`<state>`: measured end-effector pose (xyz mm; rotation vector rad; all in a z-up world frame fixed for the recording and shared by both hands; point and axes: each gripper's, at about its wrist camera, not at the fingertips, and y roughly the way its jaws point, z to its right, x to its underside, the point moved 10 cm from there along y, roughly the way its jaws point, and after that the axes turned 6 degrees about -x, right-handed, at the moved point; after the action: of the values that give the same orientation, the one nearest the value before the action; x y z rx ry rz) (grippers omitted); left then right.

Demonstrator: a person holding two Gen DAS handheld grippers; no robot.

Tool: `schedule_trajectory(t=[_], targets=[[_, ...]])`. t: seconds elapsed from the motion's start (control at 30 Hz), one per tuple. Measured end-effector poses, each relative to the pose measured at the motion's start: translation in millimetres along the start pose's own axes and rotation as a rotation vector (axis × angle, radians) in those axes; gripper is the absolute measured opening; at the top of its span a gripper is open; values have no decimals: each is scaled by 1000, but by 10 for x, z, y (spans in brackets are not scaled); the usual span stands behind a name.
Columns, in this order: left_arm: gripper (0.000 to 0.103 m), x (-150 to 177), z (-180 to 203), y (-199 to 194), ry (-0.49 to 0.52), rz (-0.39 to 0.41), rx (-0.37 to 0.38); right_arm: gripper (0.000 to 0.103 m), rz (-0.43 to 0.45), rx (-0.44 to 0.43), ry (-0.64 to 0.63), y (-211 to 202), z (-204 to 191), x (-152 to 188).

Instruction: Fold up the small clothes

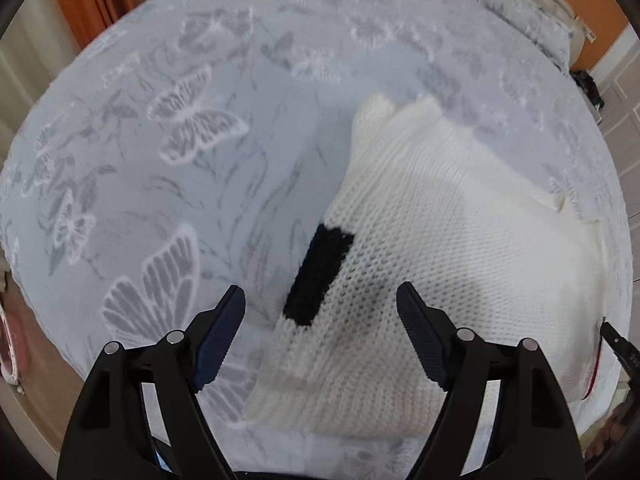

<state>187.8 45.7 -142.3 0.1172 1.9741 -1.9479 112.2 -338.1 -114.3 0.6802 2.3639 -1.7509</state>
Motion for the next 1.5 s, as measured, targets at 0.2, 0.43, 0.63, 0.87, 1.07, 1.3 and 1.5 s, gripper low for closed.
schedule_trajectory(t=[0.2, 0.43, 0.63, 0.87, 1.07, 1.3, 1.5], targets=[[77, 12, -43, -25, 5, -10, 9, 12, -33, -103, -143, 144, -960, 50], [82, 73, -178, 259, -124, -109, 88, 12, -122, -94, -263, 733, -1679, -62], [91, 139, -151, 477, -169, -159, 142, 11, -212, 43, -368, 1293, -1625, 51], [73, 48, -97, 495, -211, -129, 239, 11, -219, 47, -364, 1347, -1646, 38], [18, -80, 117, 49, -282, -115, 468, 10, -230, -18, -299, 1366, -1593, -18], [18, -236, 1123, -1170, -93, 27, 651, 10, -226, -68, -269, 1375, -1564, -13], [18, -57, 1698, -1260, -5, 26, 599, 6, -249, -198, -169, 1366, -1437, -44]])
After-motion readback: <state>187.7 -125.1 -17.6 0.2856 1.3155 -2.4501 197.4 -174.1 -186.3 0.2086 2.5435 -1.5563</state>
